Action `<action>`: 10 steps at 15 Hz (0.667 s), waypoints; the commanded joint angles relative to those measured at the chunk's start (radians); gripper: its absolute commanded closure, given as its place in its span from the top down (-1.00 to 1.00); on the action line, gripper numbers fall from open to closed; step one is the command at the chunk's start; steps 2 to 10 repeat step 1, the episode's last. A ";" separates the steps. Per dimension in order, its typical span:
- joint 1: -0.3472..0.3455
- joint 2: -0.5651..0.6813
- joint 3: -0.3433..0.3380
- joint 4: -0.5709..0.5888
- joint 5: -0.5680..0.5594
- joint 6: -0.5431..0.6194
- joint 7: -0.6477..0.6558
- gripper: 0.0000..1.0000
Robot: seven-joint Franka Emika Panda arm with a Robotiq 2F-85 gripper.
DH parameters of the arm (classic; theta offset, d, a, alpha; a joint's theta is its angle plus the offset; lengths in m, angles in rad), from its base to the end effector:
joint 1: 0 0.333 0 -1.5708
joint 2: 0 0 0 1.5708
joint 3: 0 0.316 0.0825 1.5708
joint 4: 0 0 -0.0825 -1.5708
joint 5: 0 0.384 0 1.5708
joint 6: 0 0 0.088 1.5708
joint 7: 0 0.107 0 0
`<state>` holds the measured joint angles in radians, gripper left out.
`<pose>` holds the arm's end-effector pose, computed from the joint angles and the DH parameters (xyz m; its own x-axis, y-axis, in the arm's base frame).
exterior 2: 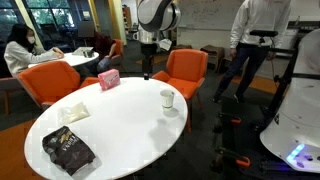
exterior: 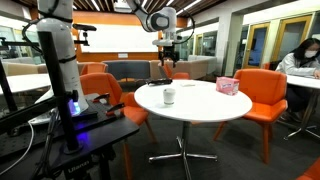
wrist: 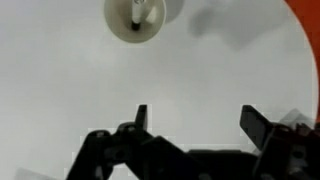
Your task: Place the marker inside the white cup
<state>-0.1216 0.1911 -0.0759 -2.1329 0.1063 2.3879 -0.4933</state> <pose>0.5615 -0.1107 0.3243 0.9721 0.2188 0.0849 0.2216 -0.9748 -0.0260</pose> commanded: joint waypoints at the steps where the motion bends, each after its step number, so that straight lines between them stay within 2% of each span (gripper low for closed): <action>1: 0.016 0.006 -0.024 0.022 -0.109 -0.045 0.255 1.00; 10: 0.016 0.006 -0.024 0.022 -0.109 -0.045 0.255 1.00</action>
